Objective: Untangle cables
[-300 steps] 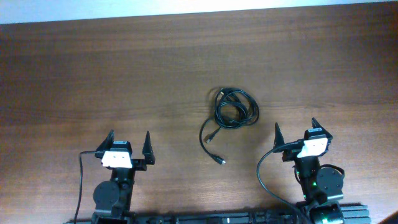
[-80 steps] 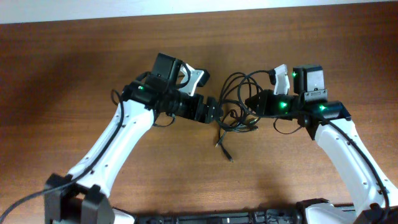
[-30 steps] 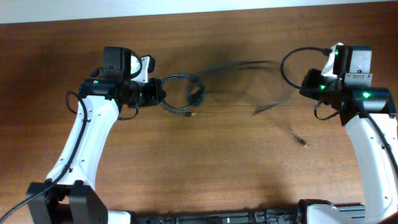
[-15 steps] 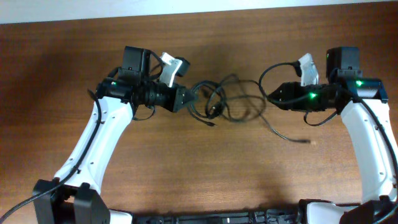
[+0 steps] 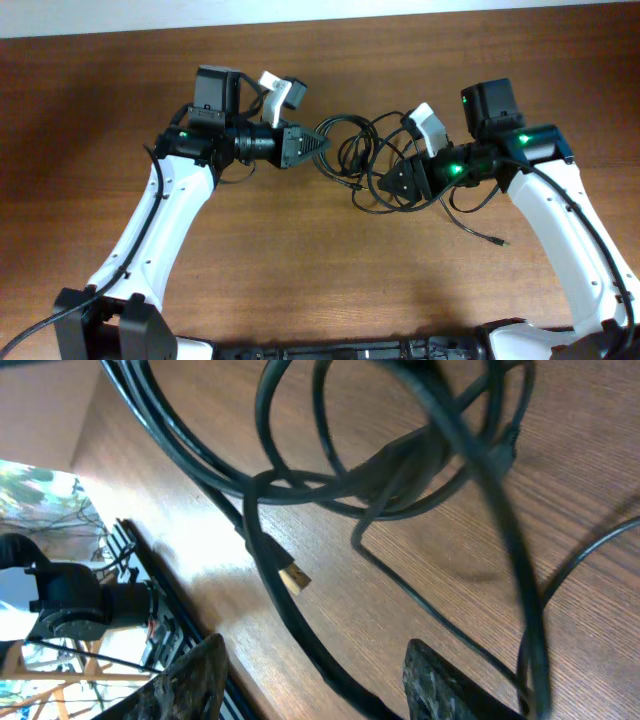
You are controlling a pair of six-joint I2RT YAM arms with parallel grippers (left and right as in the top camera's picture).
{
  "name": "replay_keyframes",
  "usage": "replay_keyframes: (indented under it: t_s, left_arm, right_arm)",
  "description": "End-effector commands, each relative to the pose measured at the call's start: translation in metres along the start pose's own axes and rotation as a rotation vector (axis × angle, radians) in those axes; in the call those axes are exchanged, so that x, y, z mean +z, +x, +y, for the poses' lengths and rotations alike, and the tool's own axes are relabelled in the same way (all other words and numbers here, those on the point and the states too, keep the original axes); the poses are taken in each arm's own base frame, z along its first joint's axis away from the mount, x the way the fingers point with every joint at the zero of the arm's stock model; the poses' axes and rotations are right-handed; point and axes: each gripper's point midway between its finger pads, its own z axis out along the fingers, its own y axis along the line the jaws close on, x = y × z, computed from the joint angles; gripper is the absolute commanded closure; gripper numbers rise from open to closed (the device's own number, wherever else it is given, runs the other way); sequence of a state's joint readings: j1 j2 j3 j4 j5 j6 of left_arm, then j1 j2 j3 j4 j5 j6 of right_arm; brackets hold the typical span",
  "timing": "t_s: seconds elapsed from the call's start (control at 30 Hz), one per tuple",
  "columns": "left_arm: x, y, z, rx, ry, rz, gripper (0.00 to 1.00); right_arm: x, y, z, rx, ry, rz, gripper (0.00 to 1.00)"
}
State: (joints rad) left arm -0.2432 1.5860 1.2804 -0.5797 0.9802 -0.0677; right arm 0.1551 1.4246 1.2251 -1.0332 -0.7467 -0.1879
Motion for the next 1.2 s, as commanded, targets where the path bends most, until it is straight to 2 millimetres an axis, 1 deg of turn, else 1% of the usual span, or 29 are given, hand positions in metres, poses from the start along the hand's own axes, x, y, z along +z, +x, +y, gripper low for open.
replay_keyframes:
  t_s: [0.0, 0.07, 0.13, 0.17, 0.2, 0.27, 0.3, 0.37, 0.4, 0.47, 0.53, 0.57, 0.6, 0.63, 0.7, 0.77, 0.83, 0.9, 0.93, 1.0, 1.07, 1.17]
  left_arm:
    - [-0.002, -0.011, -0.011, -0.081, 0.047, -0.032, 1.00]
    - [-0.002, -0.023, -0.014, -0.159, 0.065, -0.069, 1.00]
    - [-0.003, -0.033, -0.016, -0.274, 0.076, -0.096, 1.00]
    - [-0.004, -0.036, -0.016, -0.270, 0.078, -0.107, 1.00]
    - [-0.004, -0.039, -0.010, -0.267, 0.044, -0.124, 1.00]
    - [-0.004, -0.038, 0.007, -0.268, -0.049, -0.143, 1.00]
    - [-0.004, -0.034, 0.014, -0.288, -0.091, -0.140, 1.00]
    - [-0.005, -0.023, 0.030, -0.346, -0.179, -0.124, 1.00]
    - [-0.006, -0.020, 0.035, -0.360, -0.206, -0.122, 1.00]
    - [-0.007, -0.022, 0.036, -0.359, -0.210, -0.130, 1.00]
    - [-0.008, -0.026, 0.037, -0.412, -0.212, -0.150, 1.00]
    - [-0.009, -0.031, 0.037, -0.440, -0.201, -0.174, 1.00]
    - [-0.010, -0.038, 0.035, -0.479, -0.185, -0.202, 1.00]
    - [-0.009, -0.046, 0.027, -0.518, -0.136, -0.220, 1.00]
    - [-0.008, -0.051, 0.015, -0.520, -0.068, -0.216, 1.00]
    - [-0.008, -0.056, 0.004, -0.540, -0.005, -0.209, 1.00]
    - [-0.008, -0.054, -0.001, -0.599, 0.029, -0.193, 1.00]
    - [-0.007, -0.052, -0.012, -0.688, 0.088, -0.156, 1.00]
    - [-0.008, -0.053, -0.021, -0.698, 0.138, -0.133, 1.00]
    - [-0.010, -0.055, -0.032, -0.703, 0.194, -0.109, 1.00]
    - [-0.011, -0.058, -0.039, -0.703, 0.229, -0.100, 1.00]
    - [-0.012, -0.059, -0.040, -0.701, 0.234, -0.101, 1.00]
  right_arm:
    - [0.002, -0.003, 0.006, -0.041, -0.005, 0.004, 0.44]
    - [0.002, -0.002, -0.001, -0.040, 0.039, 0.013, 0.44]
    - [0.001, -0.001, -0.007, -0.043, 0.073, 0.016, 0.44]
    - [0.001, -0.002, -0.010, -0.046, 0.087, 0.015, 0.45]
    - [0.000, -0.003, -0.017, -0.046, 0.127, 0.013, 0.48]
    - [-0.008, -0.011, -0.052, 0.077, 0.335, -0.024, 0.48]
    - [-0.011, -0.015, -0.059, 0.102, 0.377, -0.048, 0.47]
    - [-0.016, -0.027, -0.058, 0.098, 0.385, -0.098, 0.44]
    - [-0.022, -0.035, -0.053, 0.079, 0.388, -0.129, 0.44]
    - [-0.031, -0.044, -0.046, 0.059, 0.389, -0.163, 0.43]
    - [-0.043, -0.052, -0.036, 0.036, 0.389, -0.204, 0.43]
    - [-0.043, -0.050, -0.025, 0.028, 0.336, -0.206, 0.42]
    - [-0.036, -0.045, -0.007, 0.020, 0.228, -0.182, 0.41]
    - [-0.030, -0.037, 0.005, -0.006, 0.151, -0.143, 0.41]
    - [-0.025, -0.029, 0.005, -0.016, 0.148, -0.102, 0.41]
    - [-0.011, -0.021, 0.010, -0.043, 0.121, -0.043, 0.41]
    - [-0.003, -0.022, 0.016, -0.064, 0.107, -0.029, 0.41]
    - [0.004, -0.028, 0.014, -0.098, 0.127, -0.039, 0.41]
    - [0.005, -0.031, 0.010, -0.108, 0.155, -0.044, 0.41]
    - [0.007, -0.034, 0.000, -0.110, 0.200, -0.048, 0.41]
    - [0.012, -0.037, -0.011, -0.106, 0.228, -0.042, 0.41]
    - [0.022, -0.041, -0.022, -0.101, 0.244, -0.035, 0.42]
